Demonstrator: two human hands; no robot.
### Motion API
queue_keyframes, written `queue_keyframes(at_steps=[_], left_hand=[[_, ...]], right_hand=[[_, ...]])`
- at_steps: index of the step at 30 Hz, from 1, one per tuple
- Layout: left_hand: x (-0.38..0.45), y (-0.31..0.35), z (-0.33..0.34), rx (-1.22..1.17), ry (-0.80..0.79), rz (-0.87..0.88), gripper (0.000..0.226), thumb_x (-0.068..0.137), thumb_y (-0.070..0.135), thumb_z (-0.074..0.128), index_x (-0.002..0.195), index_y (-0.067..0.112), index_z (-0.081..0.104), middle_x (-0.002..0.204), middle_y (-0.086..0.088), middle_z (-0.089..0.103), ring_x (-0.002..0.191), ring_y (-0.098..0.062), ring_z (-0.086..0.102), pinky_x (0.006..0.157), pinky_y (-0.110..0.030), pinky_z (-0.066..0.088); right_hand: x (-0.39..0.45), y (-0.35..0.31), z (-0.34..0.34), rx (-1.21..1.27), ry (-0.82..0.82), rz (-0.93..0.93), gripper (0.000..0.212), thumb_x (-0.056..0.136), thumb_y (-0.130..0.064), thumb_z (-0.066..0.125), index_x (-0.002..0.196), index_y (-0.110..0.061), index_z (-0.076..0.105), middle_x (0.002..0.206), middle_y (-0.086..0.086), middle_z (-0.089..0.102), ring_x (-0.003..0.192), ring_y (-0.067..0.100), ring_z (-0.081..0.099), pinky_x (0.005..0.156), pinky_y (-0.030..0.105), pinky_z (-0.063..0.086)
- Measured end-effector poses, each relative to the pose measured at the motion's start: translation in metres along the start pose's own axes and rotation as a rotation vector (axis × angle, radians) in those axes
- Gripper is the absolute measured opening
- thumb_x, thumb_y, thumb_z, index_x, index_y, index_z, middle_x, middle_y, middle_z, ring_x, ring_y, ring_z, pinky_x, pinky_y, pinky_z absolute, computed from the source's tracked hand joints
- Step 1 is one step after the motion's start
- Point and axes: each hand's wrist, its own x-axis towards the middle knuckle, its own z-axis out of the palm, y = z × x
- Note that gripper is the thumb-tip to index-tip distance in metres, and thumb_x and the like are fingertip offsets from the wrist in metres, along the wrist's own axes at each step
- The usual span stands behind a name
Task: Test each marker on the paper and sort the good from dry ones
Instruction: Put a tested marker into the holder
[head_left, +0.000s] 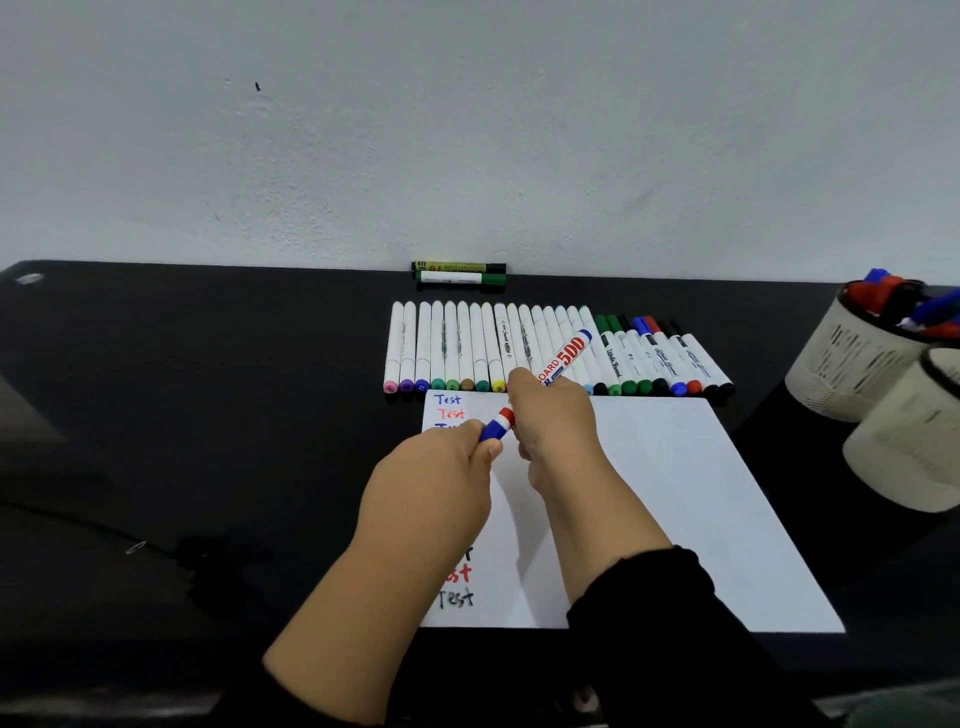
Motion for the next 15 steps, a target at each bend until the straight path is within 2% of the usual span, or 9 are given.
queue_keyframes(at_steps=[4, 7, 10, 12, 13, 15], left_hand=[[0.002, 0.0, 0.001, 0.103, 0.005, 0.036, 0.044, 0.101, 0.04, 0.022, 0.138, 0.02, 0.032, 0.111, -0.001, 0.053, 0.097, -0.013, 0.055, 0.082, -0.027, 0.049], [0.002, 0.001, 0.0, 0.088, -0.019, 0.023, 0.044, 0.1, 0.04, 0.024, 0.139, 0.02, 0.032, 0.114, -0.001, 0.054, 0.098, -0.013, 0.055, 0.084, -0.028, 0.05], [-0.001, -0.005, -0.001, -0.274, -0.054, -0.079, 0.037, 0.1, 0.038, 0.034, 0.131, 0.025, 0.048, 0.112, 0.002, 0.061, 0.091, -0.011, 0.057, 0.082, -0.028, 0.05], [-0.008, -0.015, -0.002, -0.6, -0.074, -0.123, 0.026, 0.098, 0.035, 0.043, 0.098, 0.026, 0.067, 0.092, 0.005, 0.067, 0.075, -0.007, 0.056, 0.072, -0.024, 0.047], [-0.012, -0.02, -0.002, -0.714, -0.097, -0.129, 0.028, 0.096, 0.033, 0.046, 0.083, 0.023, 0.069, 0.08, 0.006, 0.068, 0.069, -0.006, 0.057, 0.069, -0.022, 0.046], [-0.017, -0.026, -0.004, -0.831, -0.11, -0.153, 0.03, 0.095, 0.031, 0.049, 0.075, 0.02, 0.069, 0.072, 0.006, 0.069, 0.072, -0.007, 0.062, 0.07, -0.021, 0.047]], right_hand=[[0.001, 0.0, 0.001, -0.013, 0.014, 0.005, 0.02, 0.092, -0.021, 0.048, 0.073, -0.016, 0.045, 0.068, 0.002, 0.047, 0.058, 0.009, 0.042, 0.05, 0.022, 0.035], [0.001, 0.0, 0.003, -0.019, 0.011, 0.018, 0.02, 0.092, -0.022, 0.048, 0.074, -0.016, 0.045, 0.069, 0.002, 0.047, 0.058, 0.01, 0.042, 0.051, 0.023, 0.036], [0.0, 0.002, 0.005, -0.036, -0.015, 0.012, 0.019, 0.092, -0.021, 0.047, 0.074, -0.015, 0.046, 0.068, 0.002, 0.047, 0.057, 0.01, 0.041, 0.049, 0.023, 0.034], [0.006, 0.0, -0.004, -0.026, 0.012, 0.002, 0.018, 0.092, -0.021, 0.047, 0.075, -0.014, 0.047, 0.066, 0.002, 0.047, 0.054, 0.01, 0.039, 0.046, 0.024, 0.032], [0.011, -0.002, -0.012, 0.002, 0.047, 0.011, 0.017, 0.091, -0.022, 0.047, 0.076, -0.012, 0.048, 0.065, 0.002, 0.046, 0.051, 0.01, 0.036, 0.045, 0.024, 0.031], [0.017, -0.004, -0.021, 0.056, 0.089, 0.056, 0.015, 0.09, -0.021, 0.048, 0.079, -0.011, 0.049, 0.064, 0.002, 0.043, 0.05, 0.009, 0.032, 0.043, 0.022, 0.028]])
